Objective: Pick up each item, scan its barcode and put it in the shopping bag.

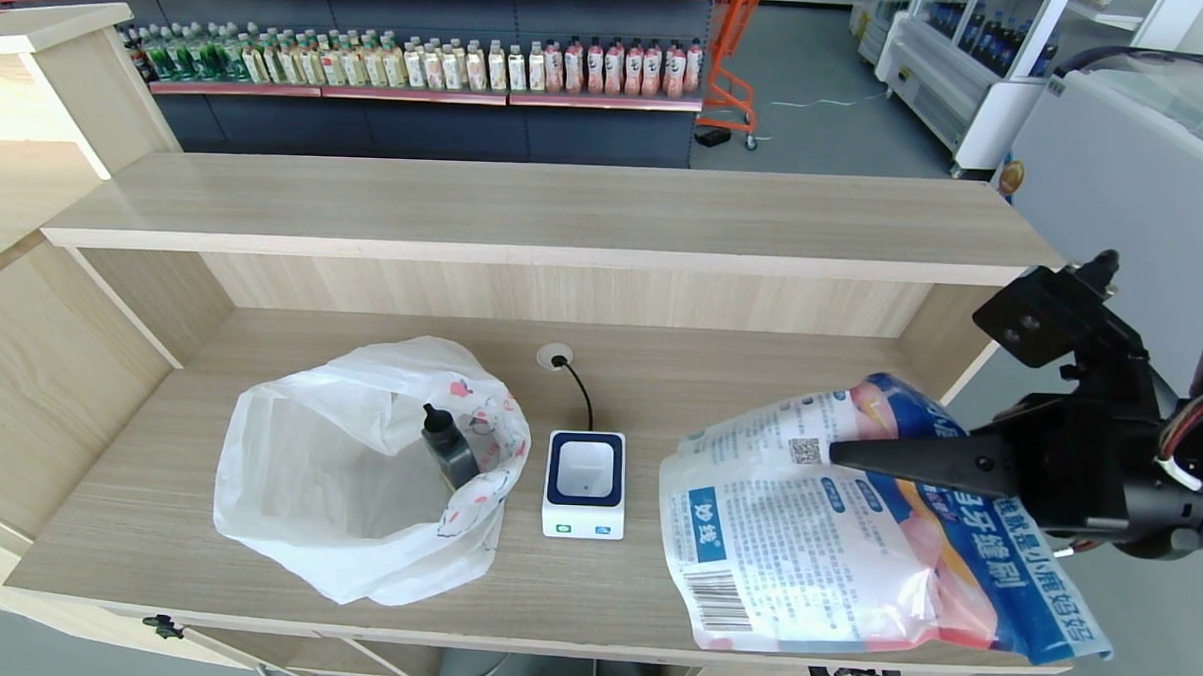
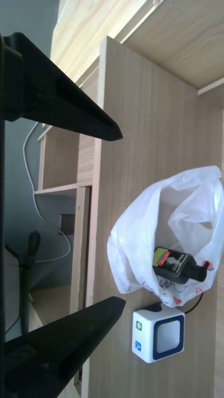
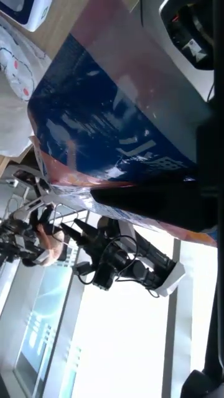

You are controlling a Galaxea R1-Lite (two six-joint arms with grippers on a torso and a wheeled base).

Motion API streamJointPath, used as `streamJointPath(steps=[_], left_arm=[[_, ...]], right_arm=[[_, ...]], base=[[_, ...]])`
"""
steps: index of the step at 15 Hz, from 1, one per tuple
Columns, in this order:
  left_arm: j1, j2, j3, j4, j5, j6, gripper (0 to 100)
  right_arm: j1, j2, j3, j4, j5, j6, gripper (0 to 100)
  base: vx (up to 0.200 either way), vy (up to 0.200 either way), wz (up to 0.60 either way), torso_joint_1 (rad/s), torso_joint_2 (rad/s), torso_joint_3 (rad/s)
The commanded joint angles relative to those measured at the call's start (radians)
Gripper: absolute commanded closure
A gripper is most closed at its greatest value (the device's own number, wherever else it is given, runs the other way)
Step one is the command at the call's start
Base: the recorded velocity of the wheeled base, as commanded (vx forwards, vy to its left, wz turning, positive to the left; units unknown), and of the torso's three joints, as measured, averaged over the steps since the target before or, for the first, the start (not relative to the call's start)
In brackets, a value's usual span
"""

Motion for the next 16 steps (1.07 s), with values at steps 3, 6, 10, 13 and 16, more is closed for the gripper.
streamJointPath(steps=[3,6,10,13,16], left_arm=[[0.000,0.000,0.000,0.000,0.001,-0.001,0],[0.000,0.000,0.000,0.000,0.001,-0.001,0],[0.000,0.000,0.000,0.000,0.001,0.001,0],[0.000,0.000,0.000,0.000,0.001,-0.001,0],[0.000,0.000,0.000,0.000,0.001,-0.001,0]], right_arm=[[-0.002,0.008,0.002,0.000,0.000,-0.004,100],[0.000,0.017,0.003,-0.002,0.000,-0.008,100],[-0.004,0.025,0.005,-0.005,-0.001,-0.010,100],[-0.004,0.021,0.008,-0.005,-0.003,-0.016,100],[-0.069,0.025,0.016,0.000,-0.064,-0.333,100]], base=[[0.000,0.000,0.00,0.000,0.00,0.000],[0.000,0.000,0.00,0.000,0.00,0.000],[0.000,0.000,0.00,0.000,0.00,0.000],[0.000,0.000,0.00,0.000,0.00,0.000],[0.000,0.000,0.00,0.000,0.00,0.000]])
